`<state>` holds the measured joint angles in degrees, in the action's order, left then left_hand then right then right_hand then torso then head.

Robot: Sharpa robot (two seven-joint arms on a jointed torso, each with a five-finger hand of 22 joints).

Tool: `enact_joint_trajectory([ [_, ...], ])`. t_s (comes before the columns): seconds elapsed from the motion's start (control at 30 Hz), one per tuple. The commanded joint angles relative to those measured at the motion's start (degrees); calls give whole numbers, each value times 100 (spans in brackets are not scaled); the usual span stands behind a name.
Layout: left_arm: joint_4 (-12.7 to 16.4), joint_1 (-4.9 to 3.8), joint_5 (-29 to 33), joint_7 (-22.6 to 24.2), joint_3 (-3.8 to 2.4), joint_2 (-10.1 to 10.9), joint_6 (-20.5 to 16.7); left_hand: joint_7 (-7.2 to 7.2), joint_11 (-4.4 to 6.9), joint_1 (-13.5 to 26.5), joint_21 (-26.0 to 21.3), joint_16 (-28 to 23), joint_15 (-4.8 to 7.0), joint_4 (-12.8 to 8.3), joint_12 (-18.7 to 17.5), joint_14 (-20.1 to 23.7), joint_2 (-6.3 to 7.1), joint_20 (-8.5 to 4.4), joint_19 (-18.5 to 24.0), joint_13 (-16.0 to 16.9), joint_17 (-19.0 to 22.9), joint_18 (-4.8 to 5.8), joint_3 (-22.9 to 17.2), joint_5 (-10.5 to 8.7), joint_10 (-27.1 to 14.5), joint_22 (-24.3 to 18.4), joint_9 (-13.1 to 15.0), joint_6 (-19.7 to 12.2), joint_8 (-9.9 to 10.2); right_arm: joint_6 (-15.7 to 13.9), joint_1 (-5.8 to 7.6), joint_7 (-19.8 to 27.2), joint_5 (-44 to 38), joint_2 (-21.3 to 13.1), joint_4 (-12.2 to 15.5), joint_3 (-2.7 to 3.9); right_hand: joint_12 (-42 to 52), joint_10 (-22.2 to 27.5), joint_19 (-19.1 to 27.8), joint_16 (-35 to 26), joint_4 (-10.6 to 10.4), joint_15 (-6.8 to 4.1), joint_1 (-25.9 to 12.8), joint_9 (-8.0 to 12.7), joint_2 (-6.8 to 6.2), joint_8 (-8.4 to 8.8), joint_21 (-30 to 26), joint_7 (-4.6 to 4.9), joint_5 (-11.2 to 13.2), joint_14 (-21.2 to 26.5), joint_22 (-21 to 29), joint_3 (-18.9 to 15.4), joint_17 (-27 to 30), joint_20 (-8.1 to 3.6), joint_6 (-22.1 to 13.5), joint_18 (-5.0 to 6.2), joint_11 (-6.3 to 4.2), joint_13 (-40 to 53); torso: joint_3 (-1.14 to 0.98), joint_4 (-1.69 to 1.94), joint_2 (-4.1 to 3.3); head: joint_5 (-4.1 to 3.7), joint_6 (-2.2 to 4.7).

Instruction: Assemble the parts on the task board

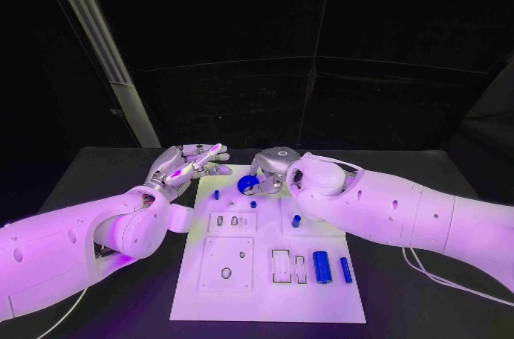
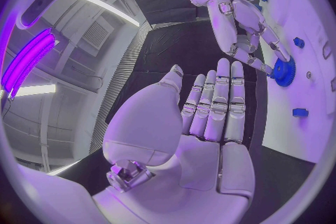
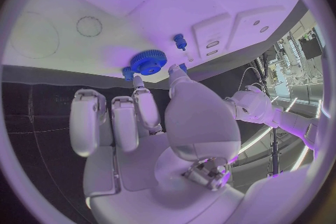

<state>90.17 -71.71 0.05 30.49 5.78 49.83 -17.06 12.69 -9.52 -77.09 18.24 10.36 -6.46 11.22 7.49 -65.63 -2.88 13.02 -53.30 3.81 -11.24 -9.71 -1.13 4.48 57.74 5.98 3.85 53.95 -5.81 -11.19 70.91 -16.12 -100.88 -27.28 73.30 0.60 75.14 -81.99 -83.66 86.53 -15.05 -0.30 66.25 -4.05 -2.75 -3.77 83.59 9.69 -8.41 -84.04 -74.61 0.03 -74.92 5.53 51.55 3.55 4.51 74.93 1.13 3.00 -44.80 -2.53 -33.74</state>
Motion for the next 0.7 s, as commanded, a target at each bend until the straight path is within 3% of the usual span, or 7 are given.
enact_joint_trajectory([
  [0.03,-5,-8,-8,17,-3,5,85,-11,-5,-34,-38,-24,-8,-32,-28,10,-3,-8,-43,-7,-6,-83,6,-16,24,-8,-9,31,35,-582,11,90,125,-197,159,0,69,-21,-21,13,-12,15,67,-9,87,-28,37,-26,-122,-444,-27,-90,-808,29,45,-57,-16,294,-9,-9,6,-12,9],
  [0.17,-11,-8,-8,14,-3,35,85,-11,-5,-34,-38,-24,-8,-32,-28,10,-3,-8,-43,-7,-6,-83,6,-16,24,-8,-9,31,35,-1134,10,435,481,-660,494,-2,60,-18,-21,1,41,11,273,-1,134,-6,39,-24,-295,-439,-28,-165,-788,24,31,-57,-17,289,-13,-35,13,0,25],
  [0.27,-14,-8,-8,15,-3,62,84,-11,-5,-34,-38,-24,-8,-32,-28,10,-3,-8,-43,-7,-6,-83,6,-16,24,-8,-9,31,35,-1337,10,856,961,-1101,770,-2,17,9,-8,-22,114,13,450,2,162,-4,29,-22,-394,-428,-6,-206,-748,24,26,-52,-16,257,-18,-74,32,11,40],
  [0.47,-26,-8,-8,21,-2,92,79,-8,-8,-32,-43,-34,-10,-35,-35,14,-1,-7,-42,-8,-7,-83,5,-18,19,-12,-10,26,41,-1135,12,1713,2147,-1898,1021,-4,-68,66,23,-55,528,-9,1094,-7,127,-26,0,-47,-304,-416,46,-195,-702,10,106,-42,-45,199,-46,-150,61,35,68],
  [0.57,-46,-8,-8,26,-2,83,78,-9,-8,-31,-44,-36,-11,-36,-35,15,-1,-7,-42,-8,-8,-83,5,-18,20,-13,-10,26,41,-1019,11,1951,2401,-2143,962,-6,-92,82,32,-55,644,-12,1196,-2,-4,-13,-8,-49,-293,-418,60,-281,-709,4,103,-40,-46,184,-71,-177,70,21,85],
  [0.67,-73,-7,-8,25,-1,62,77,-9,-8,-31,-44,-36,-11,-36,-35,15,-1,-7,-42,-8,-8,-83,5,-18,20,-13,-10,26,41,-1022,9,2001,2382,-2253,847,-7,-100,86,29,-49,661,-11,1196,2,-54,-7,-6,-46,-302,-421,52,-331,-725,4,91,-42,-44,178,-105,-204,70,-6,92],
  [0.7,-81,-7,-8,23,-1,54,77,-9,-8,-31,-44,-36,-11,-36,-35,15,-1,-7,-42,-8,-8,-83,5,-18,20,-13,-10,26,41,-1020,8,2017,2369,-2280,791,-7,-104,88,29,-51,662,-11,1195,2,-61,-5,-5,-46,-301,-421,51,-338,-721,4,88,-42,-43,174,-99,-192,64,-12,100],
])
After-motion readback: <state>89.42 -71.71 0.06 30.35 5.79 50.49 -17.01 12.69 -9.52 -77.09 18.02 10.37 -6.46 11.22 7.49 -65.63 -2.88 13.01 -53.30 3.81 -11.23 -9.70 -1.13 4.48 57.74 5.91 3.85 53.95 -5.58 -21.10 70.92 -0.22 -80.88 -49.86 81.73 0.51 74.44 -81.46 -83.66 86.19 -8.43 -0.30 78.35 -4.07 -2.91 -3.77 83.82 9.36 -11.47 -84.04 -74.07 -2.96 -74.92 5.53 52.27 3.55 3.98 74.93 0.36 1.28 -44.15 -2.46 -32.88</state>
